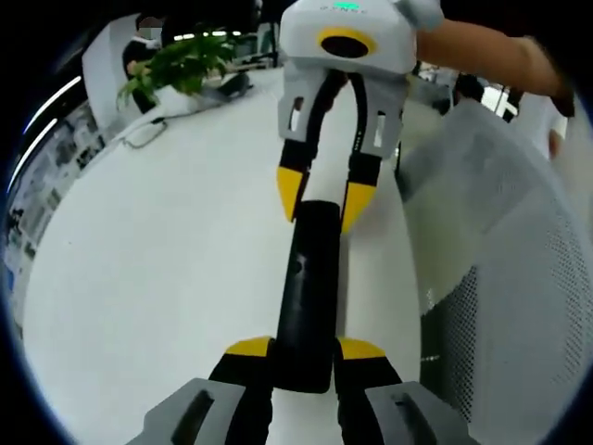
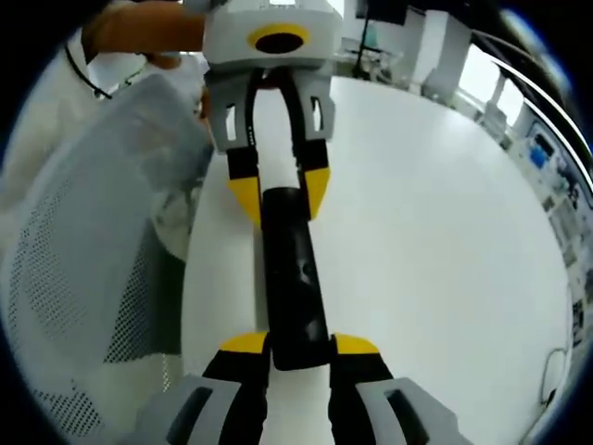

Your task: Press the specified remote control buttons in sequence, fully releasing each button before pressing the next.

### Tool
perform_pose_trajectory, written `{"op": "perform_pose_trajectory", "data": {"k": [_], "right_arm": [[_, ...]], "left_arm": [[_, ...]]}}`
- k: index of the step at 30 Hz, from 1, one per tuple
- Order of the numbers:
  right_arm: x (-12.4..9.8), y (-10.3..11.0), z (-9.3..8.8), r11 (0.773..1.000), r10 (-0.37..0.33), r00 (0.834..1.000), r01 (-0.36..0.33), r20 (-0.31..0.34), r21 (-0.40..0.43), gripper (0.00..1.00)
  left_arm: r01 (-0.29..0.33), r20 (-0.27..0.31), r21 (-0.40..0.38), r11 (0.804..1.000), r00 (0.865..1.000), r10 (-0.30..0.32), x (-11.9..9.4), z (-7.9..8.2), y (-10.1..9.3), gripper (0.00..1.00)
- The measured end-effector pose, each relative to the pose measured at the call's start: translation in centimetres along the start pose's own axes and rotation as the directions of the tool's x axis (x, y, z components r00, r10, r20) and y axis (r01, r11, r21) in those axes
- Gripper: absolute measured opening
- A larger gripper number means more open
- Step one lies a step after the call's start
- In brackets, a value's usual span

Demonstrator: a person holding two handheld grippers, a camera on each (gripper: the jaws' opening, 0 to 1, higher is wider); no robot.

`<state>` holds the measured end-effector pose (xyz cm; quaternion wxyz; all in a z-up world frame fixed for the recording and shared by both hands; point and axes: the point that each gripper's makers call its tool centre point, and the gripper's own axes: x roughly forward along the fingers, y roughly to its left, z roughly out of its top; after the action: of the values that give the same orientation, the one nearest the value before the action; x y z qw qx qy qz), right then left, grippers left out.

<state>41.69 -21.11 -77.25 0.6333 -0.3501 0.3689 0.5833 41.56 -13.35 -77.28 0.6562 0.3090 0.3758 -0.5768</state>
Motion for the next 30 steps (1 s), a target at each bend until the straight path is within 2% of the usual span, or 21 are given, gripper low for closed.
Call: {"op": "perform_pose_trajectory", "data": {"k": [4, 17, 30], "right_arm": [[0.2, 0.0, 0.2, 1.000, -0.004, 1.000, 0.004, 0.001, -0.006, 0.21], [0.7, 0.6, 0.0, 1.000, -0.003, 1.000, 0.002, -0.015, -0.014, 0.21], [1.2, 0.9, -0.4, 1.000, 0.000, 1.000, 0.000, -0.031, -0.015, 0.21]], "left_arm": [[-0.004, -0.019, 0.015, 1.000, 1.000, 0.005, 0.2, -0.5, -0.1, 0.24], [-0.004, -0.023, 0.022, 1.000, 1.000, 0.004, 0.4, -0.8, -0.5, 0.24], [-0.013, -0.033, 0.061, 0.998, 0.999, 0.015, 0.5, -1.1, -0.3, 0.24]]}}
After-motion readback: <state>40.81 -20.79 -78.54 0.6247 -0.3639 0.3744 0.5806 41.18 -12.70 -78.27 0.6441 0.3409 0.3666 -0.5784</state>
